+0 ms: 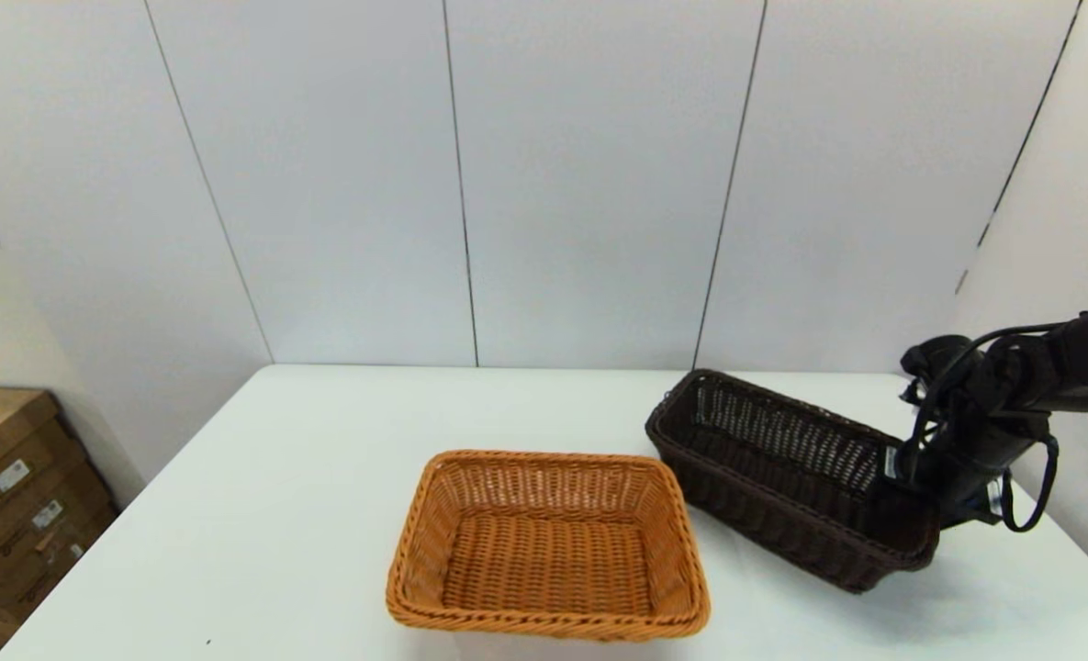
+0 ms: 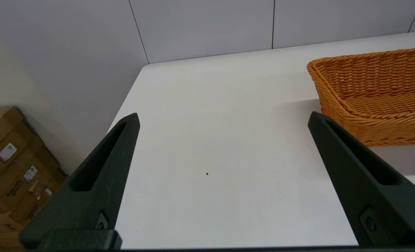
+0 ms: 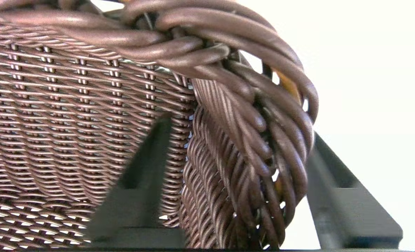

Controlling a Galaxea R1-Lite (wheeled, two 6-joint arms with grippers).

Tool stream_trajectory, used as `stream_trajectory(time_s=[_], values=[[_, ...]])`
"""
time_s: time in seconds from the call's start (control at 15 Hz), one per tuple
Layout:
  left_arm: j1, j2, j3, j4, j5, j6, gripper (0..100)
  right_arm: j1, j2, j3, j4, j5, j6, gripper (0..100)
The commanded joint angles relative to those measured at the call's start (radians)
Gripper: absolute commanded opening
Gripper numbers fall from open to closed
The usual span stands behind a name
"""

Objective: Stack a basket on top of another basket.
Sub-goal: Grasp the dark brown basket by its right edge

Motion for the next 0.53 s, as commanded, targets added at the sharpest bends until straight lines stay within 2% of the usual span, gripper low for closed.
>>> stream_trajectory(time_s=[0.07, 0.53], values=[[0.0, 0.0, 0.002, 0.0, 0.0, 0.0, 100, -0.001, -0.005, 0.0, 0.002, 0.0, 0.002, 0], [0.0, 0.0, 0.002, 0.0, 0.0, 0.0, 100, -0.008, -0.029, -0.005, 0.002, 0.003, 0.011, 0]])
